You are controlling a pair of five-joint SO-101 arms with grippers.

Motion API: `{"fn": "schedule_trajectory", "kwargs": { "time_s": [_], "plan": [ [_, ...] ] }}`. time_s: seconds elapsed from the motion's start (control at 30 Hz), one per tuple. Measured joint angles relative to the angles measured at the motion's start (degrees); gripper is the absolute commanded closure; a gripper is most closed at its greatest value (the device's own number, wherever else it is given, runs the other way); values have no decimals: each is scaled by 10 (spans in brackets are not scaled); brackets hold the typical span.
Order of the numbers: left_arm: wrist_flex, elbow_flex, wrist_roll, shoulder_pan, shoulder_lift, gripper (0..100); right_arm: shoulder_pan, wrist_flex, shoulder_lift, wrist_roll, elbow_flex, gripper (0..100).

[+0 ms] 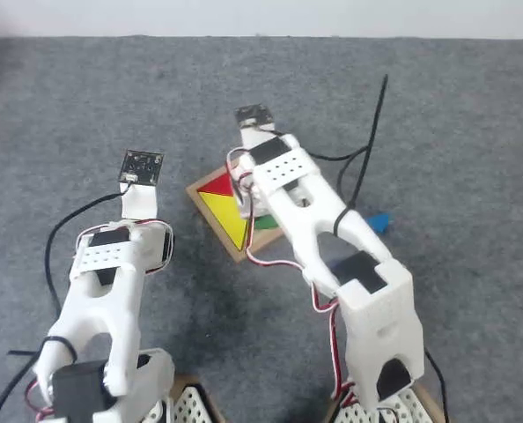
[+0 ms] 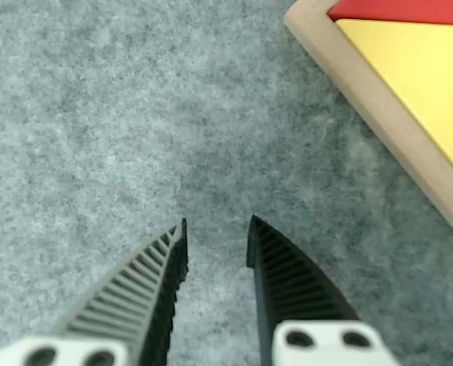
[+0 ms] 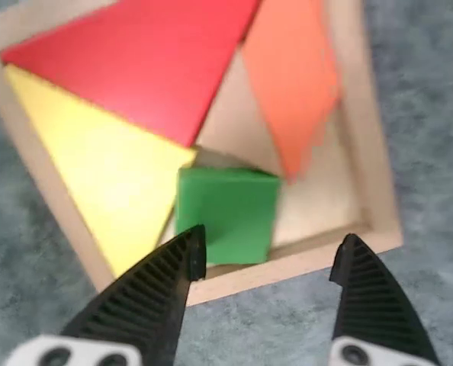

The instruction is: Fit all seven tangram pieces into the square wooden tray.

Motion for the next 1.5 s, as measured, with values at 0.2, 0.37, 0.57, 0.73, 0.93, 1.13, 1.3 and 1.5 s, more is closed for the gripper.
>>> {"fn": "schedule_trajectory", "kwargs": {
  "time_s": [0.2, 0.37, 0.57, 0.73, 0.93, 1.13, 1.3, 1.5],
  "plan": [
    [0, 0, 0, 0, 0, 877, 10, -21, 4, 0, 0, 734],
    [0, 0, 0, 0, 0, 877, 10, -25, 39, -3, -15, 734],
    [0, 0, 0, 0, 0, 877, 10, -18, 67, -4, -47, 735],
    [0, 0, 0, 0, 0, 877, 8, -17, 71, -15, -53, 735],
    [0, 0, 0, 0, 0, 877, -17, -38, 72, -15, -52, 735],
    [0, 0, 0, 0, 0, 877, -18, -43, 73, -15, -62, 735],
    [0, 0, 0, 0, 0, 877, -3, 30, 55, -15, -105, 735],
    [0, 0, 0, 0, 0, 877, 55, 146, -59, 47, -121, 735]
  ]
}}
